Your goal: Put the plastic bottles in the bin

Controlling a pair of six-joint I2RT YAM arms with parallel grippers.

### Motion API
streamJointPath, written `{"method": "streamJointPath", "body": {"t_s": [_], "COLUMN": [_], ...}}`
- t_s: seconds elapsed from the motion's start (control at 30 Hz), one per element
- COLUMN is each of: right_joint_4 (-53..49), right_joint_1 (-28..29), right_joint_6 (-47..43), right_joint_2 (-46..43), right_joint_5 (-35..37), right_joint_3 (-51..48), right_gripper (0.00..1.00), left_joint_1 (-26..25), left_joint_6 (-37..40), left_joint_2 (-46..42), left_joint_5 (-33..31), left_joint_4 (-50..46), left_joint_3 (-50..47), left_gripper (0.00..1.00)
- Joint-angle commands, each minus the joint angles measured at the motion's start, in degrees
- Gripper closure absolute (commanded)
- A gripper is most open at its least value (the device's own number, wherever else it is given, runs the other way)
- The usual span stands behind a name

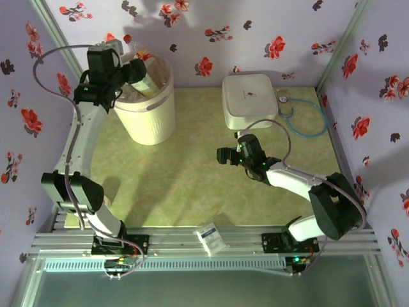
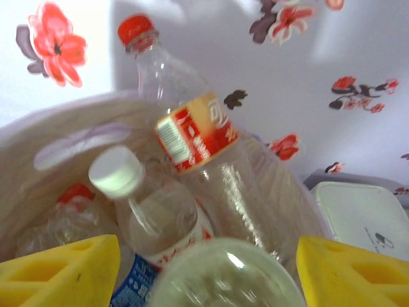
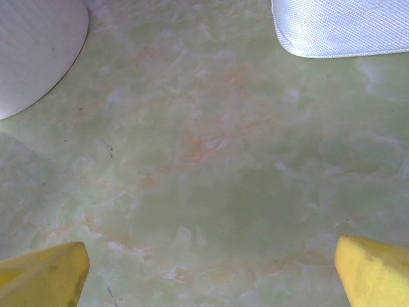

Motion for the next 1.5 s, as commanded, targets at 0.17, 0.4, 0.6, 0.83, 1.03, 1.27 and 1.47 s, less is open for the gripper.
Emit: {"method": "streamJointPath", "body": {"t_s": [0.17, 0.4, 0.6, 0.83, 1.03, 1.27, 1.47], "right_joint_4": [-1.5, -8.1, -9.6, -7.8, 2.8, 12.4, 18.8], "right_joint_1": [-0.2, -4.1, -11.9, -21.2, -23.9, -24.3, -24.4], "right_joint_6": [-5.4, -16.9, -16.9, -13.9, -13.7, -14.7, -17.9], "right_joint_2": [-4.9, -10.1, -11.8, -5.3, -0.1, 5.2, 4.3], "right_joint_5": [5.7, 16.1, 21.0, 29.1, 28.6, 25.6, 28.7], "right_joint_3": [0.2, 5.1, 5.4, 4.0, -0.3, -3.5, -6.6], "right_gripper": [0.01, 0.01, 0.01, 0.01, 0.01, 0.01, 0.01], "left_joint_1": [2.7, -2.0, -5.8, -5.6, -4.7, -0.8, 1.5], "left_joint_6": [1.6, 10.3, 5.7, 1.5, 4.2, 9.3, 10.3], "left_joint_2": [-7.0, -24.0, -41.7, -46.4, -40.7, -32.2, -19.0], "left_joint_5": [-1.1, -15.5, -26.4, -34.1, -39.8, -34.0, -32.5], "left_joint_4": [-2.4, -1.4, -1.3, 12.8, 34.2, 51.0, 67.2], "left_joint_3": [-2.2, -20.2, -41.1, -66.1, -79.5, -83.3, -85.3], "left_gripper": [0.12, 0.02, 0.02, 0.00, 0.00, 0.00, 0.00]}}
